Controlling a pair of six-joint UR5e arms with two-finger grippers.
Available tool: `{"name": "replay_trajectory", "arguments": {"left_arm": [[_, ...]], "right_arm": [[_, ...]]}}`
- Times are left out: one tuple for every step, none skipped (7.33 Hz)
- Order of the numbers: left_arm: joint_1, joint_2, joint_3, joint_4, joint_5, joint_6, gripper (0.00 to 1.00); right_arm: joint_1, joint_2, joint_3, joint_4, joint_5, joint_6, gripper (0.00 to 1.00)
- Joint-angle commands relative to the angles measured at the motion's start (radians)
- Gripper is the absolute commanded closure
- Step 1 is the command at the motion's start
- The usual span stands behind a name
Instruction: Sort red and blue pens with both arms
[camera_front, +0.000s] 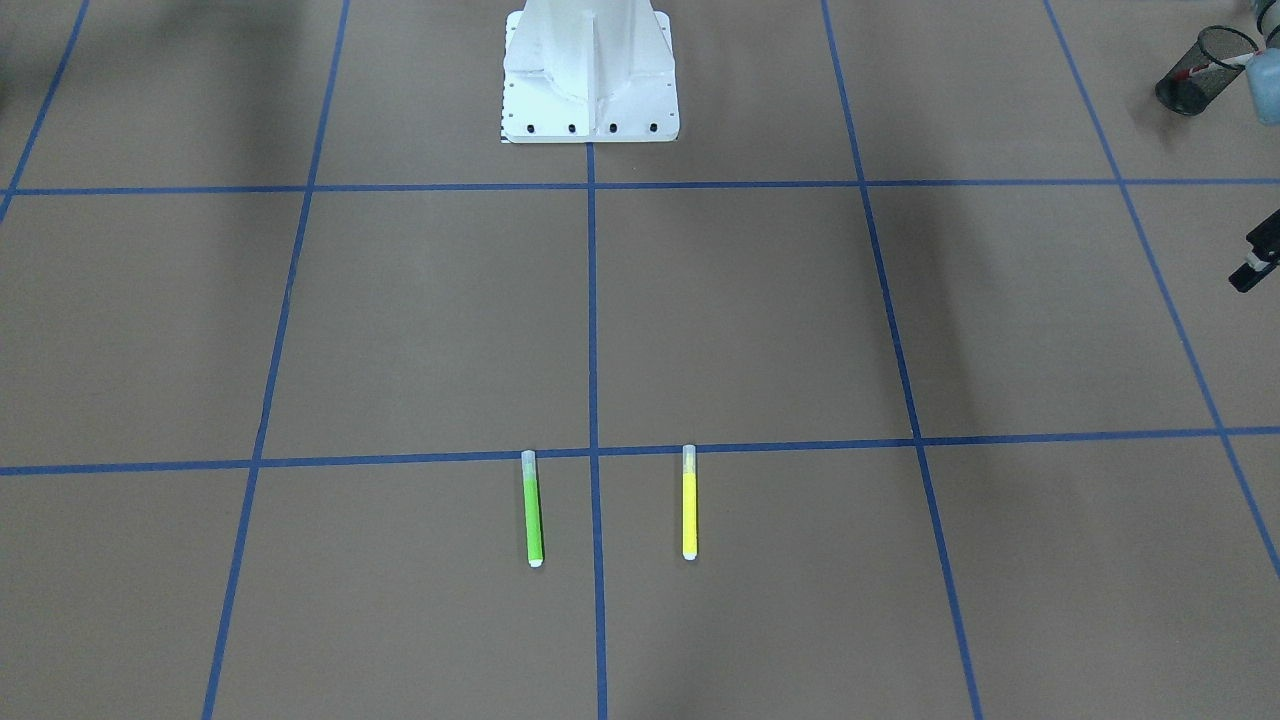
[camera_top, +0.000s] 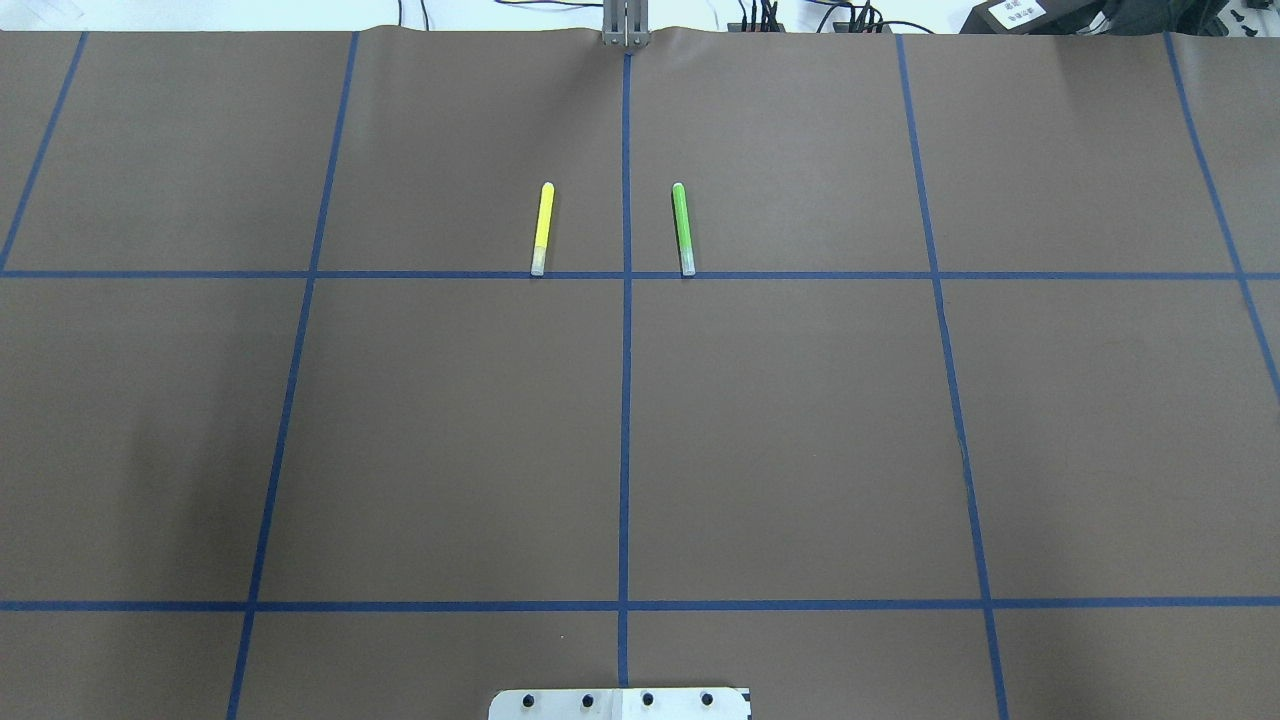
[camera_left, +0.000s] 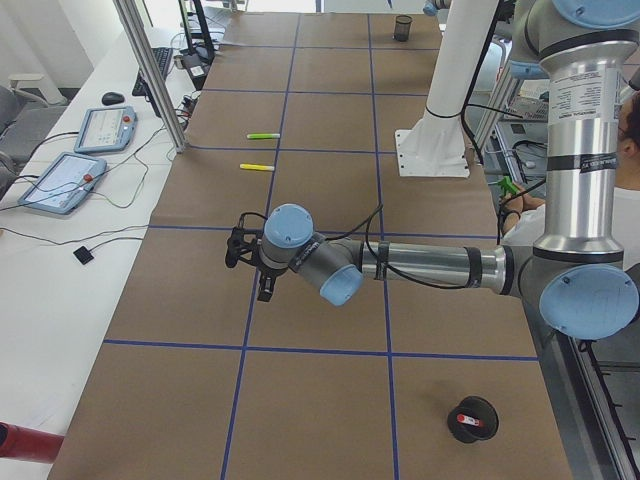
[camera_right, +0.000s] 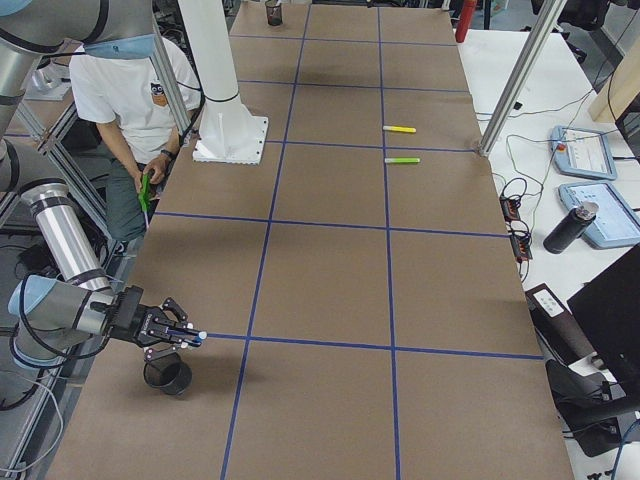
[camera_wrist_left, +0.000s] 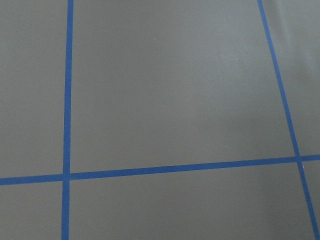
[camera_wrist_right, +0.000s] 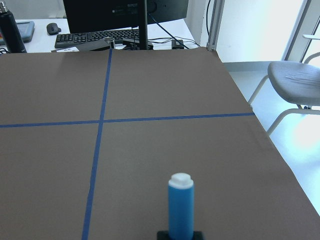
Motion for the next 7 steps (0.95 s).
{"name": "replay_trajectory", "arguments": {"left_arm": [[-0.001, 0.008, -0.009, 0.0, 0.001, 0.0, 0.01], [-0.001, 0.008, -0.01, 0.0, 0.001, 0.0, 0.01], [-0.001, 0.008, -0.016, 0.002, 0.001, 0.0, 0.01], [-0.001, 0.008, -0.016, 0.0, 0.0, -0.023, 0.01], [-0.001, 0.008, -0.024, 0.0, 0.0, -0.026, 0.01], [-0.002, 0.009, -0.028, 0.0, 0.001, -0.026, 0.01], [-0.002, 0.009, -0.033, 0.002, 0.001, -0.028, 0.01]], "right_arm": [[0.209, 0.022, -0.052, 0.017, 0.151, -0.104, 1.0], [0.219, 0.048, -0.055, 0.017, 0.165, -0.105, 1.0], [0.271, 0.042, -0.064, 0.018, 0.168, -0.105, 1.0], [0.311, 0.046, -0.084, 0.017, 0.202, -0.105, 1.0], [0.342, 0.045, -0.107, 0.017, 0.207, -0.106, 1.0], [0.348, 0.045, -0.11, 0.012, 0.208, -0.106, 1.0], [0.348, 0.042, -0.124, 0.006, 0.202, -0.109, 1.0]]}}
